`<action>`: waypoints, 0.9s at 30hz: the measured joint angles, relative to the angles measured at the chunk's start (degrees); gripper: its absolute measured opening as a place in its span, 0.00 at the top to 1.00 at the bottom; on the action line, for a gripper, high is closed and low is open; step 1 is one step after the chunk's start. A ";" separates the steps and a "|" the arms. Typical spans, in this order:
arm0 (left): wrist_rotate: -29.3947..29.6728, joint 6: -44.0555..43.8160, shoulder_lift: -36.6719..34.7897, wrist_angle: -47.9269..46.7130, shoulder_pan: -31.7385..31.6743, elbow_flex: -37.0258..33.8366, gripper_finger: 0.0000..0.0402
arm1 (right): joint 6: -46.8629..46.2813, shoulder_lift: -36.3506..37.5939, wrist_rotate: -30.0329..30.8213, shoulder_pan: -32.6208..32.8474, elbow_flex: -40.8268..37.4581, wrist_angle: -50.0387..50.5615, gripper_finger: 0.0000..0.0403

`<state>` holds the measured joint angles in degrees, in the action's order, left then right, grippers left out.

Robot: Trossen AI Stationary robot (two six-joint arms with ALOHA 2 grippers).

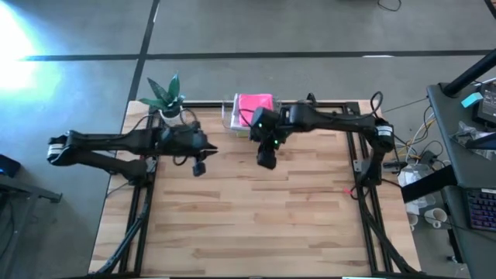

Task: Fold microfiber towels
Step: Return to Home Position

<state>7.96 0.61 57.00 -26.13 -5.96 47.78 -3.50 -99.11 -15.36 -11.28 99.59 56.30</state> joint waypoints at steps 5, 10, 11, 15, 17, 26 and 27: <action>-0.31 -3.70 -8.07 0.23 2.09 -4.63 0.98 | -4.61 1.56 0.20 3.89 -4.16 -4.64 0.66; -0.47 -6.78 -15.49 2.40 5.22 -10.51 1.00 | -9.76 1.91 0.36 7.01 -5.13 -6.17 0.68; -0.45 -7.45 -16.91 3.60 5.95 -12.04 1.00 | -10.91 1.96 0.36 7.60 -5.14 -6.17 0.68; -0.46 -9.53 -22.18 8.98 7.88 -17.49 1.00 | -13.52 2.47 0.42 9.80 -5.16 -7.10 0.67; -0.46 -10.24 -24.45 11.00 8.36 -19.84 1.00 | -13.79 3.08 0.42 10.87 -5.16 -8.31 0.67; -0.48 -11.27 -31.51 15.63 8.44 -28.49 1.00 | -13.49 9.95 6.95 13.54 -5.26 -9.23 0.68; -0.48 -12.20 -32.09 16.79 8.44 -29.56 1.00 | -13.11 11.30 8.07 13.64 -5.38 -9.13 0.68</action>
<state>7.48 -11.59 24.91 -9.34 2.48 18.22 -16.60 -87.80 -7.29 2.35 94.21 47.17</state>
